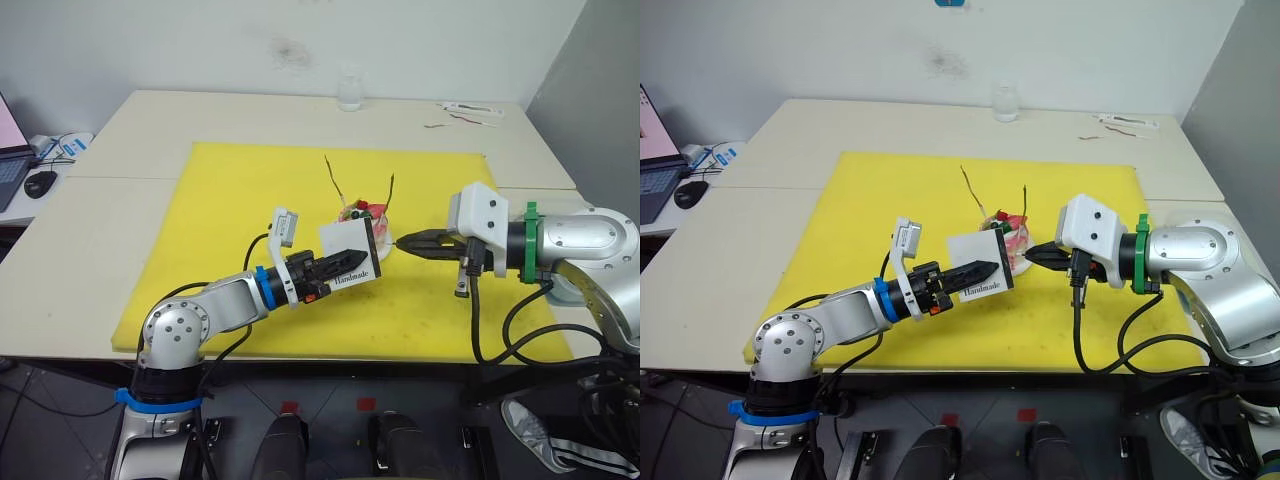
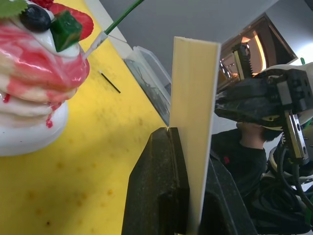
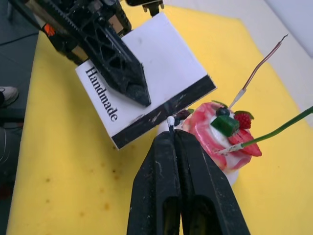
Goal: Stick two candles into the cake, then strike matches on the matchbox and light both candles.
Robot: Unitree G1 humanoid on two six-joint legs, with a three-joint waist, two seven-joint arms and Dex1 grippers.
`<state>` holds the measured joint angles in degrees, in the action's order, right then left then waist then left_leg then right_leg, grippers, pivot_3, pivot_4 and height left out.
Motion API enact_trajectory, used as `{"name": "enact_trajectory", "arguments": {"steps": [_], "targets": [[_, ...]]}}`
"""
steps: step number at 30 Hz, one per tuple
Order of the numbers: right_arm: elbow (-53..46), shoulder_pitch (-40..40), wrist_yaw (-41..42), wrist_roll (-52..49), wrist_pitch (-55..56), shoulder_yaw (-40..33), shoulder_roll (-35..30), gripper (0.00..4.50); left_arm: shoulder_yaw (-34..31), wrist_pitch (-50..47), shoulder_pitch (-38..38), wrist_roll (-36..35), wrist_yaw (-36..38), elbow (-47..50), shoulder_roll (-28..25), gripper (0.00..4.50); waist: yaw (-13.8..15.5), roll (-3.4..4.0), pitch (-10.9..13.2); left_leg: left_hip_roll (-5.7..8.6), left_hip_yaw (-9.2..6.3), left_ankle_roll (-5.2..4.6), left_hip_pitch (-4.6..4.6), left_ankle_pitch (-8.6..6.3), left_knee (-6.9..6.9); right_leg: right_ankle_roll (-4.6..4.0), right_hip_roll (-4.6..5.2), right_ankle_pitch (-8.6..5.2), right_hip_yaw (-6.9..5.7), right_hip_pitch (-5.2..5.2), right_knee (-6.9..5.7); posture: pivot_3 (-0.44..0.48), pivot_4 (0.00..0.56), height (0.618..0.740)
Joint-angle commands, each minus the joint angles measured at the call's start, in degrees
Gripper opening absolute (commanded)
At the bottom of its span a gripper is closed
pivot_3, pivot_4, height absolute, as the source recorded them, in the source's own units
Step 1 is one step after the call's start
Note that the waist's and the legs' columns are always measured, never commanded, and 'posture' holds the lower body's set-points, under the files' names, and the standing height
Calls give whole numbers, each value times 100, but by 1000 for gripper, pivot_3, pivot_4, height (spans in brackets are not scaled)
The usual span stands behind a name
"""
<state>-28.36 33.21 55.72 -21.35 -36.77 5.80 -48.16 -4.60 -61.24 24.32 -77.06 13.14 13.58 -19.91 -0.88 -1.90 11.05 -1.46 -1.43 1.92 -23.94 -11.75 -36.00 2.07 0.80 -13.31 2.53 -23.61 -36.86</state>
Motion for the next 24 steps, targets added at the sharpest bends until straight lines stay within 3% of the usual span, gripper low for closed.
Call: {"name": "enact_trajectory", "arguments": {"steps": [1, 16, 21, 24], "targets": [[-53, 103, -115, 85, 128, -50, 43, 33, -3, 72, 102, 26, 128, 118, 60, 0, -2, 0, 0, -2, -1, 0, 1, 0, 0, 0, -2, 0, -1, -1, -1, 0, 150, 740], [151, 156, -153, 163, 273, -11, 229, 33, -184, -53, -89, 21, 66, 121, -65, 0, -14, 0, 0, -5, 0, 0, 3, 0, -2, 1, -8, 1, 2, 1, -3, 0, 150, 740], [291, 719, -442, 30, -77, 35, 691, 33, -354, -108, -690, 60, 217, 227, -434, 0, -97, 2, 1, -11, -1, -1, 7, 0, -3, 0, -10, 1, 1, -2, -12, 0, 150, 740], [788, 1147, -902, 387, 145, 368, 1354, 33, -390, -131, -932, -12, 266, 372, -569, 0, -100, 2, 1, -17, -4, -1, 11, 0, -3, -3, -18, 2, 1, -2, -15, 0, 150, 740]]}}
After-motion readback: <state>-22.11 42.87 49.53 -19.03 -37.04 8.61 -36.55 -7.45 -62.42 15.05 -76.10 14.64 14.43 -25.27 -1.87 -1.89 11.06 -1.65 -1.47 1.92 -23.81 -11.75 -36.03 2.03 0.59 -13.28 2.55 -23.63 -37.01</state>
